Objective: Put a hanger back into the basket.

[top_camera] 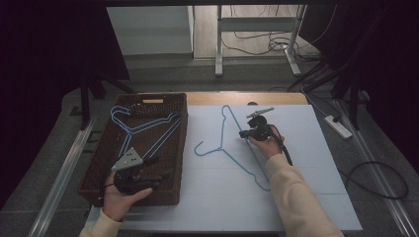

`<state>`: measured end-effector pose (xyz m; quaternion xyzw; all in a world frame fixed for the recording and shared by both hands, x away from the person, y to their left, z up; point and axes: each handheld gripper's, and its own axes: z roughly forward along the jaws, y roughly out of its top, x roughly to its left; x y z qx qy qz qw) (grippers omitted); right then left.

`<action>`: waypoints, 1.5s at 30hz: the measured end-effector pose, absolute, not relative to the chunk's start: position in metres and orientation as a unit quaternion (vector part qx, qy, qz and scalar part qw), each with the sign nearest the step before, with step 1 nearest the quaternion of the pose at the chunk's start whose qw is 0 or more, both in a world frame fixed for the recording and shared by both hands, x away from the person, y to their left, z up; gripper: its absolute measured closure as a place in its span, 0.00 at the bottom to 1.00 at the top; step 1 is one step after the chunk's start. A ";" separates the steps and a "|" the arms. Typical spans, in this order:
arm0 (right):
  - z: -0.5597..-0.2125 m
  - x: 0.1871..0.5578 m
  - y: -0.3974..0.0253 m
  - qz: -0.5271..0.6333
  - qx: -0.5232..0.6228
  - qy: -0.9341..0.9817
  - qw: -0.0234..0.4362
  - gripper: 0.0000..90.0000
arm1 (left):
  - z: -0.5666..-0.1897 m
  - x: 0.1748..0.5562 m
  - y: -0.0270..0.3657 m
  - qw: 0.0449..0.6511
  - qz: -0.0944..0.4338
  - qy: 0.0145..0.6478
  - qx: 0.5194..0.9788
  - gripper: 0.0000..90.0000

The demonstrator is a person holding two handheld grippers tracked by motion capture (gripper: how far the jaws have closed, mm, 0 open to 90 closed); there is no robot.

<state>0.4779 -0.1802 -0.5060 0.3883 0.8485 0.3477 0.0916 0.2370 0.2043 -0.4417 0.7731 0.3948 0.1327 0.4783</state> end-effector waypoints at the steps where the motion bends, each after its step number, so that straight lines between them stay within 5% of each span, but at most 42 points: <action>1: -0.509 0.481 -0.180 0.348 0.394 0.845 0.090 1.00 | -0.442 0.237 0.205 0.478 0.133 0.395 0.773 0.34; 15: -0.515 0.483 -0.189 0.297 0.443 0.833 0.148 1.00 | -0.443 0.238 0.204 0.476 0.132 0.394 0.775 0.34; 24: -0.512 0.479 -0.185 0.348 0.407 0.838 0.106 1.00 | -0.443 0.238 0.204 0.475 0.135 0.395 0.774 0.34; 45: -0.514 0.470 -0.219 0.287 0.492 0.805 0.164 1.00 | -0.443 0.238 0.204 0.475 0.133 0.394 0.776 0.34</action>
